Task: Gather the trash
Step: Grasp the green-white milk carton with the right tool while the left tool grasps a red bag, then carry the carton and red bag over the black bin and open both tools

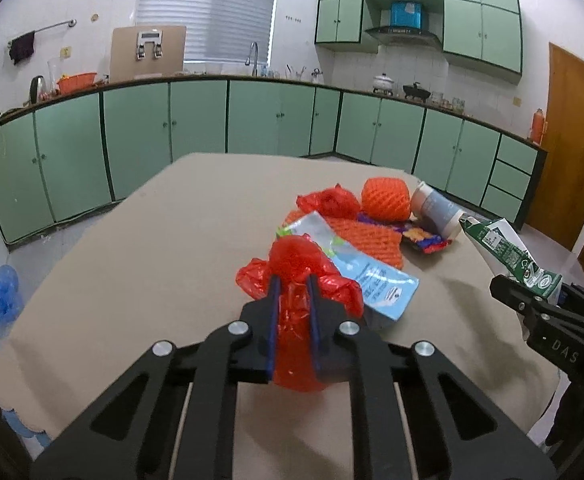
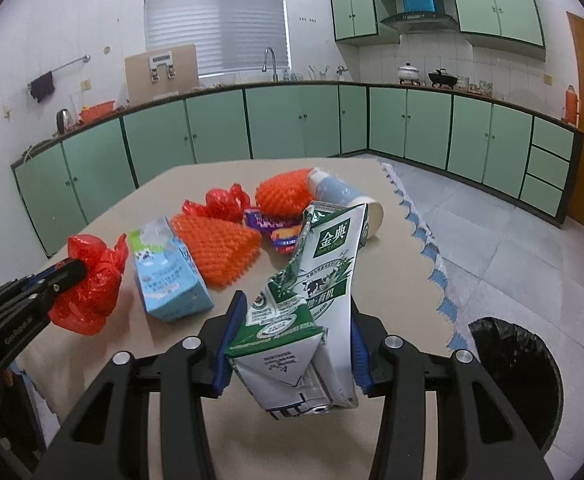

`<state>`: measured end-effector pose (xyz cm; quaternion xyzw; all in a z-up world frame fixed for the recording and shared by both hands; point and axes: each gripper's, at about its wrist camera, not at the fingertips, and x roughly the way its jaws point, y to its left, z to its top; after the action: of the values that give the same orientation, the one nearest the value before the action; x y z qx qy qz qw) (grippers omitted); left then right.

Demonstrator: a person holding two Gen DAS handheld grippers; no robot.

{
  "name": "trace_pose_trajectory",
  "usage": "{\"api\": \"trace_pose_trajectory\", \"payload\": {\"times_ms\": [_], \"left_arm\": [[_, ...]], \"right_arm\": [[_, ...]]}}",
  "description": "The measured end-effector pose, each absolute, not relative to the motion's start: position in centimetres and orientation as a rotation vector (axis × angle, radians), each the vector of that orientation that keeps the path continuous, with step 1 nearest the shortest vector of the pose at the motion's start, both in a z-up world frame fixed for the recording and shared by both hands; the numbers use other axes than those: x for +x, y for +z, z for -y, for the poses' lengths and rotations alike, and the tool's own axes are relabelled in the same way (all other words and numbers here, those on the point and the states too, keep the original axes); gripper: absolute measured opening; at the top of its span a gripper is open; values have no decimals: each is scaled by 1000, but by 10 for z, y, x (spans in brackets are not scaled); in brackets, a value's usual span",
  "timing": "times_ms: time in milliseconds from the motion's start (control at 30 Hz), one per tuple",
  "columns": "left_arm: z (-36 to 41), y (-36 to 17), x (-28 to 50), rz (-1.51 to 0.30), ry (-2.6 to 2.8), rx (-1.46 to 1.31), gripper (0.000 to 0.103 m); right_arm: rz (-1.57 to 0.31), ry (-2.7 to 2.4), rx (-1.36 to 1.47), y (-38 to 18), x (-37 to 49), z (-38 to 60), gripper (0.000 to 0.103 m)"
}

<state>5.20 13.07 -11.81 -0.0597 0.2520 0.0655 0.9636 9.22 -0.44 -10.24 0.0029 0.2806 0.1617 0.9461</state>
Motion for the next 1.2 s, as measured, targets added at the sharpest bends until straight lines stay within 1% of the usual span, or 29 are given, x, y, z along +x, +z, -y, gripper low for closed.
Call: {"api": "trace_pose_trajectory", "payload": {"times_ms": [400,833,1200], "left_arm": [[-105,-78,43,-400,77,-77,8],[-16,-65,88,-368,-141,-75,8],[76,-74,116,-374,-301,-39,8]], "right_arm": [[-512,309,56,-71,86,33,46],[-447,151,92,-39,81,110,46],[-470,-2,137,-48,82,194,46]]}}
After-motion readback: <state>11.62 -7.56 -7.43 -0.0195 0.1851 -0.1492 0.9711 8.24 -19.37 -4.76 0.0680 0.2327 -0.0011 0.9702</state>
